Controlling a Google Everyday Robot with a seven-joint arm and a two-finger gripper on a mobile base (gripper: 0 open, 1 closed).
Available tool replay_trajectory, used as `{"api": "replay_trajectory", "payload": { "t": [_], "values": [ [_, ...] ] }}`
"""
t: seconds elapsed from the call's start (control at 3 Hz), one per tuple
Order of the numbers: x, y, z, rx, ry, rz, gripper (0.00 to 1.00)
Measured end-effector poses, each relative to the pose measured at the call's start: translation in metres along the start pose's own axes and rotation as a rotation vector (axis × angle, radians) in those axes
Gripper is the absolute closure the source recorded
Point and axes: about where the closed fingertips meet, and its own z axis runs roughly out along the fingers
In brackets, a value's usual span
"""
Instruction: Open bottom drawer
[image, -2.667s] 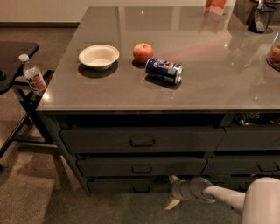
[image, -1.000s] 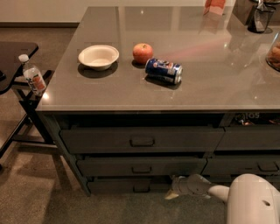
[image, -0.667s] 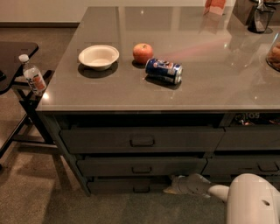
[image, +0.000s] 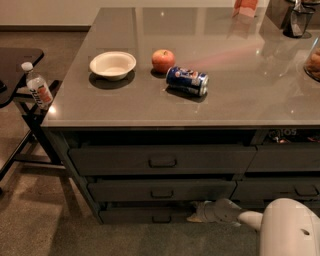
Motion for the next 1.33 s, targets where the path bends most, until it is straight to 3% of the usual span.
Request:
{"api": "replay_trajectory", "payload": {
  "t": [0.33,1.0,1.33],
  "values": [
    [0.008,0.010,-0.006,-0.013,0.005,0.021,1.00],
    [0.006,0.020,-0.014,-0.009,0.003,0.037,1.00],
    [0.004,0.021,-0.017,-0.009,0.003,0.037,0.86]
  ]
}}
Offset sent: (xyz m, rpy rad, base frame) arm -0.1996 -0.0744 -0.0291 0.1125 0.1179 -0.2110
